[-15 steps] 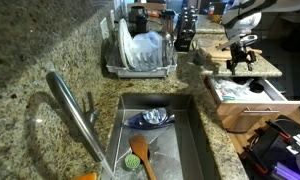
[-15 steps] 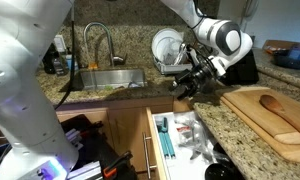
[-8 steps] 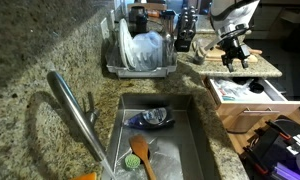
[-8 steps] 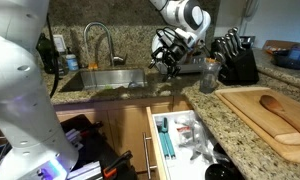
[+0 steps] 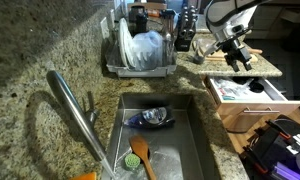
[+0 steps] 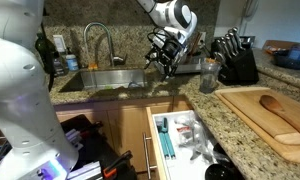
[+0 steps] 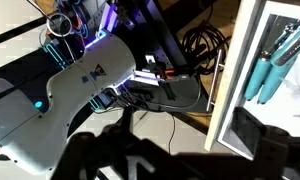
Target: Open the tap, remove the wooden spoon from the open drawer, put it on the chopping board, and then close the drawer
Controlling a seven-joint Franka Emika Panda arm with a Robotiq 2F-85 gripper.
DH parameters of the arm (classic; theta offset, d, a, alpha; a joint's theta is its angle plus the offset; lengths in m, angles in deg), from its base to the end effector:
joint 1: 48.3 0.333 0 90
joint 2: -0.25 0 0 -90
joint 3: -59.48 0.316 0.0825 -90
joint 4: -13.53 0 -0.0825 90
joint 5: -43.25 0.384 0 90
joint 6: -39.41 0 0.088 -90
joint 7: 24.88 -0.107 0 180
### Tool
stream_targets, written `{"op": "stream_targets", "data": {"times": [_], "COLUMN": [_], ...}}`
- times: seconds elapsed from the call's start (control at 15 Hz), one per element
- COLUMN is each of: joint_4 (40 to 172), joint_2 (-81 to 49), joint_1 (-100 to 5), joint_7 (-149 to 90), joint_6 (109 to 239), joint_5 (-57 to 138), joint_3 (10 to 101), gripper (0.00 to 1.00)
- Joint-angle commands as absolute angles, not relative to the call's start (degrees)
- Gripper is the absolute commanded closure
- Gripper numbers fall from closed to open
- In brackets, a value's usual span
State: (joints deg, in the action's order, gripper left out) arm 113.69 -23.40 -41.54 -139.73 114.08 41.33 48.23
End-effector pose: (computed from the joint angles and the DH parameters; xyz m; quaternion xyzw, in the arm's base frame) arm 0.5427 -0.0397 0.3120 0.4539 -0.7882 -0.1896 0.3698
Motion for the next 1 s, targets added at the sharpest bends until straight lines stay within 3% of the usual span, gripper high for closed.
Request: {"op": "stream_targets", "data": {"times": [0.0, 0.47, 0.53, 0.6, 0.67, 0.87, 0.93], "joint_4": [119.4, 141.8, 144.1, 145.6, 139.6, 143.5, 143.2], "joint_2": [-20.2, -10.7, -9.7, -9.0, -13.6, -11.1, -12.5], "joint_1": [-40.7, -34.4, -27.2, -25.6, -29.3, -26.5, -18.7], "joint_7": [-151.7, -182.4, -176.2, -176.2, -175.2, -174.5, -174.4], "joint_6": [120.4, 143.0, 145.8, 148.6, 143.2, 146.5, 144.8], "joint_5": [40.2, 39.9, 39.5, 38.2, 40.0, 39.1, 40.7], "joint_3": [50.1, 57.5, 44.8, 43.5, 50.2, 43.7, 32.3], "gripper": [0.0, 0.0, 0.0, 0.0, 0.0, 0.0, 0.0]}}
